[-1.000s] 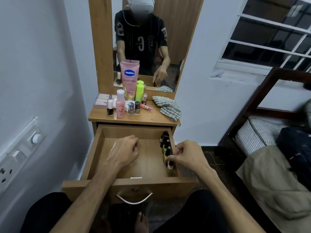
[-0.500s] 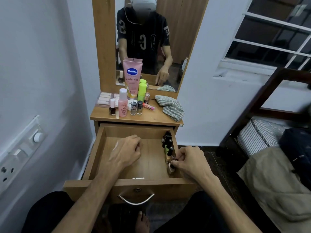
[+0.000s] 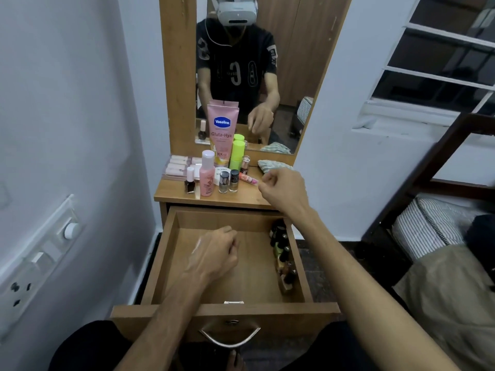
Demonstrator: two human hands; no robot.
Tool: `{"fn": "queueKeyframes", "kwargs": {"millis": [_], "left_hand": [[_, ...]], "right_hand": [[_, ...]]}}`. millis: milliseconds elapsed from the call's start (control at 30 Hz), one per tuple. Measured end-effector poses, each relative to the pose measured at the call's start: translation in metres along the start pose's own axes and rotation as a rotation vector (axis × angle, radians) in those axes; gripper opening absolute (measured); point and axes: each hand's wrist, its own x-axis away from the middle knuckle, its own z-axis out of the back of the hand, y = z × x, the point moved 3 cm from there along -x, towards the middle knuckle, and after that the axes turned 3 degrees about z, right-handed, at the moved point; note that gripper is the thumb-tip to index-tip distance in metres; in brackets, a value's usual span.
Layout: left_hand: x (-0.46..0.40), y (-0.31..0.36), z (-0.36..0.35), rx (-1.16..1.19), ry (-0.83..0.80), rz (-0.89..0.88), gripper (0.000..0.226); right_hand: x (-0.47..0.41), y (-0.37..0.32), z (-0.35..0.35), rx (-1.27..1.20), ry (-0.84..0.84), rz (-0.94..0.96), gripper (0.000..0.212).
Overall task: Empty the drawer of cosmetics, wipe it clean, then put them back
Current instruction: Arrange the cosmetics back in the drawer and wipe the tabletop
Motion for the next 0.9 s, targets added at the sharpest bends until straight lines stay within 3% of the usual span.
{"fn": "queueKeyframes", "kwargs": {"millis": [200, 333, 667, 900], "left_hand": [[-0.001, -0.004, -0.004, 0.014, 0.004, -0.017, 0.013], [-0.001, -0.005, -0.003, 0.041, -0.002, -0.019, 0.013], [0.001, 0.004, 0.003, 0.008, 0.003, 0.006, 0.013], [0.003, 0.005, 0.006, -0.001, -0.014, 0.01, 0.017]], "right_hand": [[-0.047, 0.002, -0.05, 0.177, -0.154, -0.067, 0.01], [-0.047, 0.009, -0.054, 0.164, -0.124, -0.085, 0.006], [0.034, 0.027, 0.036, -0.165, -0.035, -0.019, 0.017], [0.134, 0.047, 0.051, -0.129, -0.368, -0.03, 0.013]]}}
